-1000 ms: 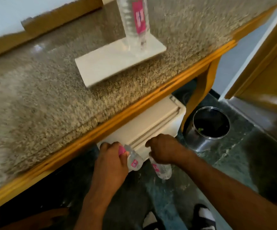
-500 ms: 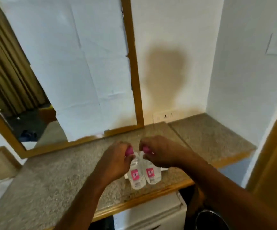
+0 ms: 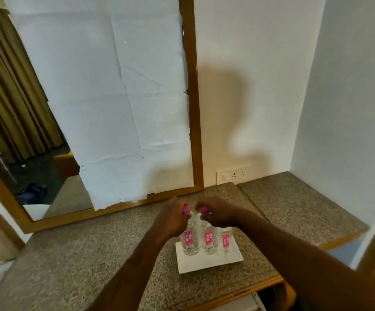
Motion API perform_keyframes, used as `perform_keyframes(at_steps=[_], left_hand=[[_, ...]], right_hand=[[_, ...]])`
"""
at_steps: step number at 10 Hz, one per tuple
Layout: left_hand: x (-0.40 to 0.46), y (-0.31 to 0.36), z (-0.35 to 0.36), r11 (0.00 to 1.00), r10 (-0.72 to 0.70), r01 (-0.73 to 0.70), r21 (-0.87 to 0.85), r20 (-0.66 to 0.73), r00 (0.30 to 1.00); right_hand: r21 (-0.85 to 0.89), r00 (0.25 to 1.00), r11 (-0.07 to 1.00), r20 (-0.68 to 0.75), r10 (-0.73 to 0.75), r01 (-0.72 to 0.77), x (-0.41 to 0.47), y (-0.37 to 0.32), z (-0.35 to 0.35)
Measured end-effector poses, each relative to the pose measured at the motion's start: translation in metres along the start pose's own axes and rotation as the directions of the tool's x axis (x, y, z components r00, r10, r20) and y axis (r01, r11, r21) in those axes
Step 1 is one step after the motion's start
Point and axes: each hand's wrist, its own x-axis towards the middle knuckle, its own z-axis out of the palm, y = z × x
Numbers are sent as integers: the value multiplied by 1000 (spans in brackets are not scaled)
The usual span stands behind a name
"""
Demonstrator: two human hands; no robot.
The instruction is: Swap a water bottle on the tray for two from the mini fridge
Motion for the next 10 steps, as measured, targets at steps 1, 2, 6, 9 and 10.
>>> perform_keyframes(at_steps=[1,2,6,9,10], left_hand=[[10,-15,19,1000,-21,22,-21,45,999],[14,-21,29,999,-32,33,-20,66,997],[25,-29,64,996,-94,91,26,161,983],[41,-29,59,994,-110,106,31,256,960],[45,-25,52,992,-126,119,43,290,949]], right_hand=[[14,999,999,20,33,-33,13,12,20],[18,997,998,51,54,-54,19,21,32],[-176,974,984,222,39,1,38,49,45],[-176,951,984,307,23,33,48,53,36],[-135,944,991,328,21,24,51,54,29]])
